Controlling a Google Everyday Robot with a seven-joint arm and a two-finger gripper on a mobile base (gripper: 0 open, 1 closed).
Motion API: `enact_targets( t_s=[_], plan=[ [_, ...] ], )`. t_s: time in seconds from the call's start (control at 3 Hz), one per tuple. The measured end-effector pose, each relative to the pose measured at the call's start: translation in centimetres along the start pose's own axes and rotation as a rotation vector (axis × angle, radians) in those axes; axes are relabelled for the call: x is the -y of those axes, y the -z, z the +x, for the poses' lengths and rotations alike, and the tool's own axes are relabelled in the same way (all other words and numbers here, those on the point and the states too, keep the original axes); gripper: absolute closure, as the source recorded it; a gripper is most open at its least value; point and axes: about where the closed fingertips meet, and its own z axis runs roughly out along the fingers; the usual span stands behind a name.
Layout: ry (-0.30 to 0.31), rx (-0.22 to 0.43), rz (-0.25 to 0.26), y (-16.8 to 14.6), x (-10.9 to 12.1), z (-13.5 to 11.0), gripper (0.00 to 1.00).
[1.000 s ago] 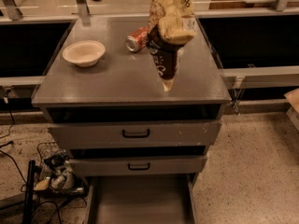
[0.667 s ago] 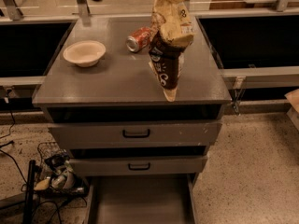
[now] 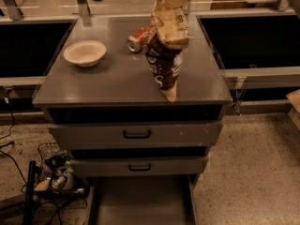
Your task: Pick brown chip bag from bottom drawer and place on counter
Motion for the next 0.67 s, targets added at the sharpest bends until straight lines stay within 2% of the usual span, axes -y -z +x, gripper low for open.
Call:
enact_targets(
  t_s=[0.33, 0.67],
  plan=[
    [-0.051, -0.008, -0.077, -5.75, 0.62, 1.78, 1.00],
    [-0.051, -0.008, -0.077, -5.75, 0.62, 1.78, 1.00]
  ],
)
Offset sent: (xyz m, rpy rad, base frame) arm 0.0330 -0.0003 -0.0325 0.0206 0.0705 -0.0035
